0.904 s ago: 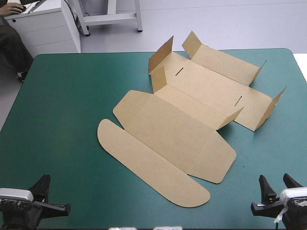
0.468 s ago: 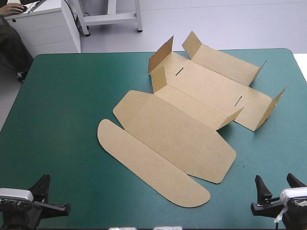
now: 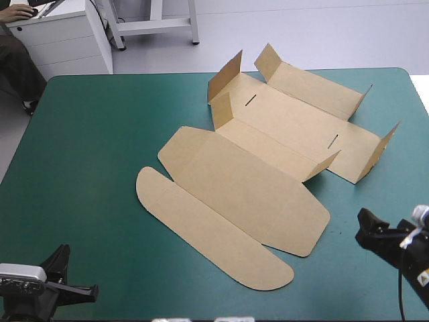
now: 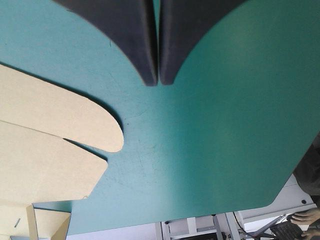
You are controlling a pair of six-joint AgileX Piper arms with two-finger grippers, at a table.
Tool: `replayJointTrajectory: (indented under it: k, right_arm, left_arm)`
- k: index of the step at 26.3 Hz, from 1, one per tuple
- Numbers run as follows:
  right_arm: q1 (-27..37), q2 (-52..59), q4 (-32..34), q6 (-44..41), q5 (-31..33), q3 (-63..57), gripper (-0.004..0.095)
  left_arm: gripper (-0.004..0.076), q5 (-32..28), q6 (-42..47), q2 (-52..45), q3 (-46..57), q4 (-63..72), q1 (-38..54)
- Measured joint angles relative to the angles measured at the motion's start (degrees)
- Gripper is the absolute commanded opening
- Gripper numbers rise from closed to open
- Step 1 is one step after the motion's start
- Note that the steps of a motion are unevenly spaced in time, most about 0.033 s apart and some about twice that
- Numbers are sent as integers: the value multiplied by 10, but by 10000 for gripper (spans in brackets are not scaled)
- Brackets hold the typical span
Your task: Fold the box
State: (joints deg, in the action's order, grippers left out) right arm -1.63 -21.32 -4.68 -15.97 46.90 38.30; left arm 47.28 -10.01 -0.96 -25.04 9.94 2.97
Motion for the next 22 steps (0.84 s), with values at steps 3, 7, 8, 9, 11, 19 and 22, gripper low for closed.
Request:
replayJointTrajectory:
  k: [3,7,8,9,11,19,22]
  right_arm:
    - [0,-90,0,-49,-4,50,737]
    - [0,-200,-9,-85,-11,120,737]
    - [0,-226,-16,-90,-12,136,737]
    - [0,-247,-24,-92,-12,148,737]
    - [0,-297,-46,-97,-14,174,737]
    - [0,-477,-90,-132,4,218,737]
    - [0,-552,-99,-152,7,221,737]
  left_arm:
    - [-10,0,0,0,0,0,0]
    - [-10,0,0,0,0,0,0]
    - [-10,0,0,0,0,0,0]
    - [-10,0,0,0,0,0,0]
    - [-10,0,0,0,0,0,0]
    - [-10,-1,0,0,0,0,0]
    - [-10,-2,0,0,0,0,0]
